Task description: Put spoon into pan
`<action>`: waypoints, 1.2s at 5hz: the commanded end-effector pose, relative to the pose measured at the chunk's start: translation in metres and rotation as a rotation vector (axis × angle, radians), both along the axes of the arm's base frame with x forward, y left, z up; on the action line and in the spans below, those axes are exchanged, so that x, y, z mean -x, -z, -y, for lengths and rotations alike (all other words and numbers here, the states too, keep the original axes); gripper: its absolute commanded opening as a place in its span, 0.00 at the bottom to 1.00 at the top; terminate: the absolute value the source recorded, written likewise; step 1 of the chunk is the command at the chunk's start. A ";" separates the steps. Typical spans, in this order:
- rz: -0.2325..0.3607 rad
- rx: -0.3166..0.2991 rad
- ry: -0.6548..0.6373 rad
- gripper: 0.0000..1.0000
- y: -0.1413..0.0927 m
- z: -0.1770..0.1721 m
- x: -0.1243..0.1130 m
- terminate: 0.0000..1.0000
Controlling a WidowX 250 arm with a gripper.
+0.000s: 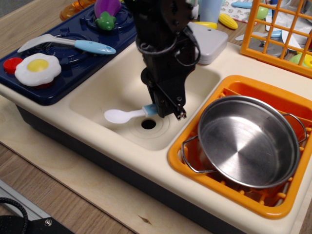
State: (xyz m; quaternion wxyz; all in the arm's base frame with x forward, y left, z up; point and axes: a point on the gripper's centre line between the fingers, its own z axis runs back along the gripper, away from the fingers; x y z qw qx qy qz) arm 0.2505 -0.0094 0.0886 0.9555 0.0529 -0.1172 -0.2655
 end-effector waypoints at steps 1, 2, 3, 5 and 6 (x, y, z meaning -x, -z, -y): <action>0.127 -0.054 -0.089 0.00 -0.029 0.004 0.012 0.00; 0.184 -0.079 -0.128 0.00 -0.034 0.022 0.026 0.00; 0.232 -0.068 -0.136 0.00 -0.045 0.039 0.024 0.00; 0.263 -0.094 -0.091 0.00 -0.074 0.054 0.015 0.00; 0.247 -0.127 -0.085 0.00 -0.097 0.060 0.011 0.00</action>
